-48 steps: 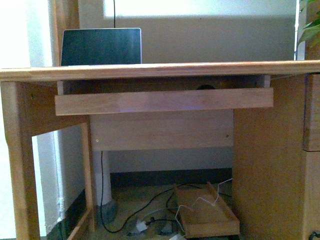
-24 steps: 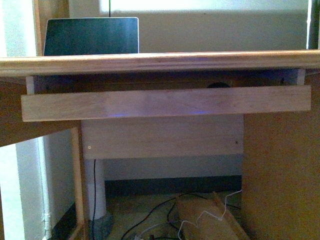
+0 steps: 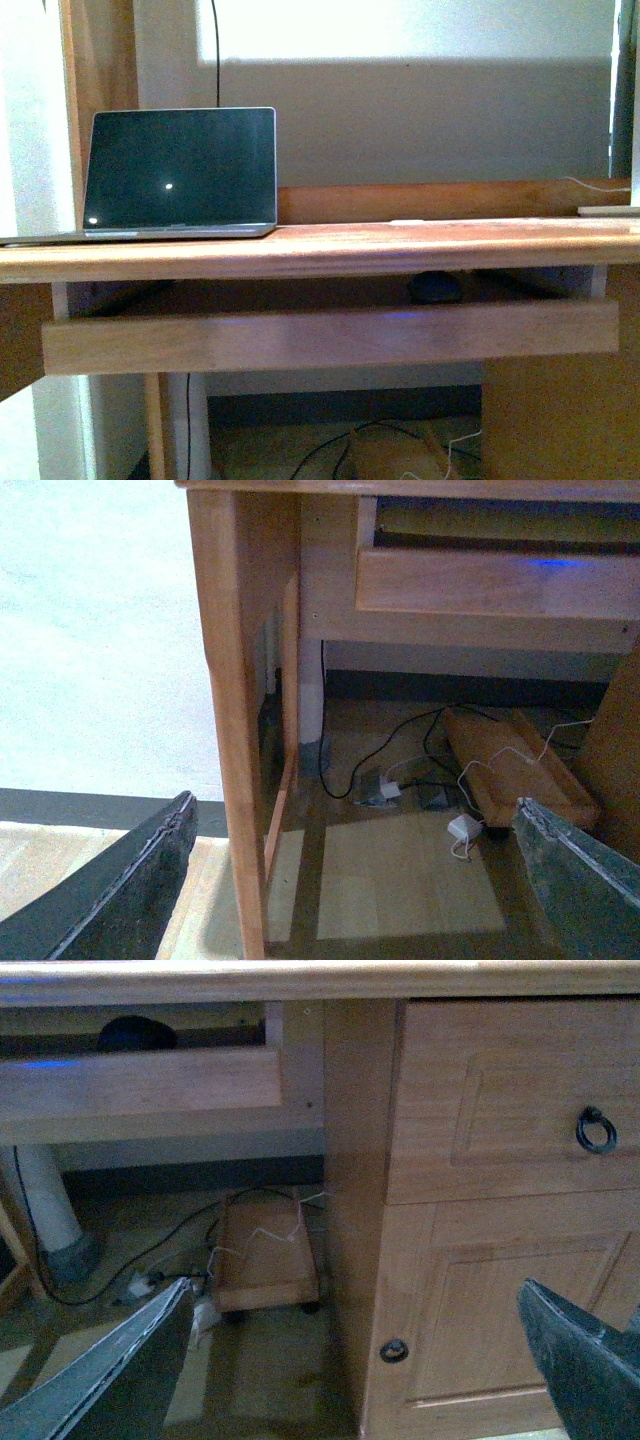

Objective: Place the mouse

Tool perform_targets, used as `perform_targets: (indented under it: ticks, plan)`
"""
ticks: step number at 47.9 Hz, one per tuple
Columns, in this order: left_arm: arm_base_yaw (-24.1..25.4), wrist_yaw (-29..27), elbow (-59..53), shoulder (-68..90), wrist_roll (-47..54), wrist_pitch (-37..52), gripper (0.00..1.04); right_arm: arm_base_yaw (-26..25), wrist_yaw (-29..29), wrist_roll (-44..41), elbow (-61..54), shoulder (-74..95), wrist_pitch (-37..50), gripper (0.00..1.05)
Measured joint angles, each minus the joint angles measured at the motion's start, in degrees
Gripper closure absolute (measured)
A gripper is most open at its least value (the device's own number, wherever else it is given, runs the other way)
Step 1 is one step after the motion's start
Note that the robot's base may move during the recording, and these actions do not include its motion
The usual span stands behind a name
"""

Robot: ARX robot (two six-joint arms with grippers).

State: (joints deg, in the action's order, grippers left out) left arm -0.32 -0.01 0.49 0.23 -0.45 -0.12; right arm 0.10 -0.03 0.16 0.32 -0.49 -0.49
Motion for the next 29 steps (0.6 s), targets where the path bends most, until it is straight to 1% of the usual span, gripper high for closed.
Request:
perform_targets:
  ticks: [18, 20, 22, 26, 29]
  plan:
    - [0.0, 0.0, 0.0, 0.0, 0.0, 0.0, 0.08, 0.0, 0.02, 0.02, 0.0, 0.0, 0.02, 0.07]
    - [1.14, 5.16, 1.44, 1.86, -5.03, -4.26, 0.08, 0.0, 0.07, 0.02, 0.0, 0.0, 0.02, 0.07]
    - [1.44, 8.24, 2.6, 4.9, -10.1, -6.75, 0.08, 0.0, 0.0, 0.0, 0.0, 0.0, 0.02, 0.07]
    - [0.81, 9.51, 2.93, 11.34, -16.59, -5.64, 0.08, 0.0, 0.02, 0.02, 0.0, 0.0, 0.0, 0.07]
    - [0.02, 9.64, 3.56, 18.56, -17.16, -2.12, 0.08, 0.0, 0.04, 0.02, 0.0, 0.0, 0.0, 0.07]
